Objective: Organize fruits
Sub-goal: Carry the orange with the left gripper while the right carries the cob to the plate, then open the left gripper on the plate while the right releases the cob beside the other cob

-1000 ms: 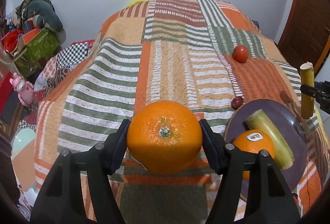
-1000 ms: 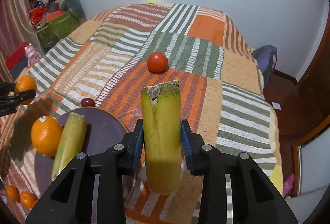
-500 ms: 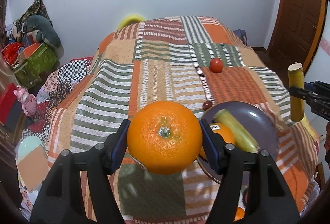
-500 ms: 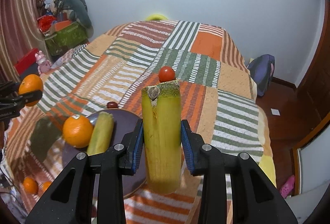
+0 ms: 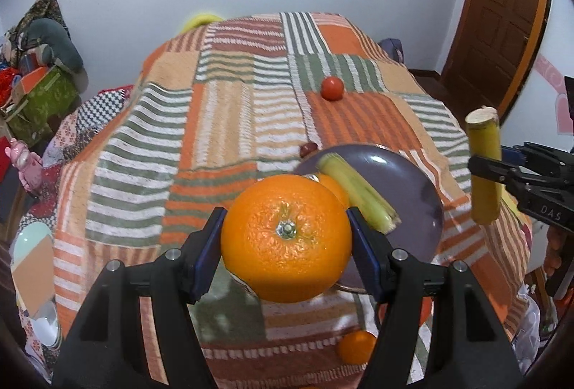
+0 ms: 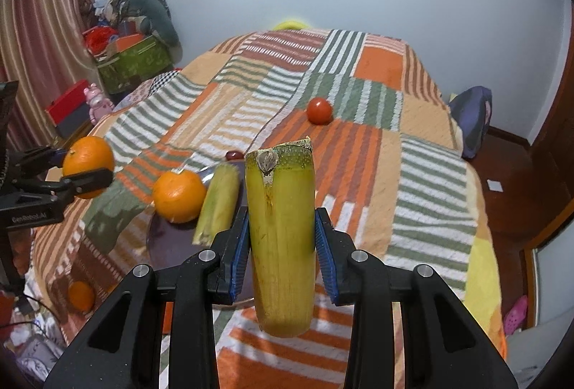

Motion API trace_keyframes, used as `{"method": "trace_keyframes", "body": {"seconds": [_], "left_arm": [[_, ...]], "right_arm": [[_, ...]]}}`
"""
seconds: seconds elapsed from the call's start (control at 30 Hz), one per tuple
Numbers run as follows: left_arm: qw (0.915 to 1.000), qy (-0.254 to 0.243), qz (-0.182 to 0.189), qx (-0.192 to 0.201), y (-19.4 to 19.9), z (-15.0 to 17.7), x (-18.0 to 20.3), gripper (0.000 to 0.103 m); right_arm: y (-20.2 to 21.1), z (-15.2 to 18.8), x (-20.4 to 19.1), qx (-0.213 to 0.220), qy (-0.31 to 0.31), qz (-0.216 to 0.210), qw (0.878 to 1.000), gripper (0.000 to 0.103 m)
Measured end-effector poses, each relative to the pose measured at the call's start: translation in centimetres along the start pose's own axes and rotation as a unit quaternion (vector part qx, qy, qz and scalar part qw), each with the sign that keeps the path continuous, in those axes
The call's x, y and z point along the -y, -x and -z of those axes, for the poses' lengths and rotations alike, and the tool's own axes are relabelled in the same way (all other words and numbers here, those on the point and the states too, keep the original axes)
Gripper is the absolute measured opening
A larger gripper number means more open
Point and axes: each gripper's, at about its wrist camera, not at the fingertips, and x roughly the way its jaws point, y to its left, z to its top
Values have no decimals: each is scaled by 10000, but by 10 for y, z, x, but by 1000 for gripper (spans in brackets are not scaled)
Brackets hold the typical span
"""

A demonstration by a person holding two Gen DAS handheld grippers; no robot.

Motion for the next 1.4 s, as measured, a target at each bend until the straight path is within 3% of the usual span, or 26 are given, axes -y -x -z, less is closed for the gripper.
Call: {"method": "trace_keyframes", "body": {"seconds": [0.67,1.03,1.3,1.4], "left_arm": [[9959,-292,499,-699,-56,22,31,65],[9940,-537,544,-776,-65,25,41,65],[9945,-446,582,-751,-63,21,39,67],[9950,-433,581,-684,-58,19,39,67]], "right_arm": [[-57,-2,-16,-459,-111,-324,9984,31],[-89,3,-16,-816,-116,-291,9962,31],[-82,0,-16,-717,-117,-347,9968,32],[-75,-1,-17,-656,-86,-282,9974,37]]}}
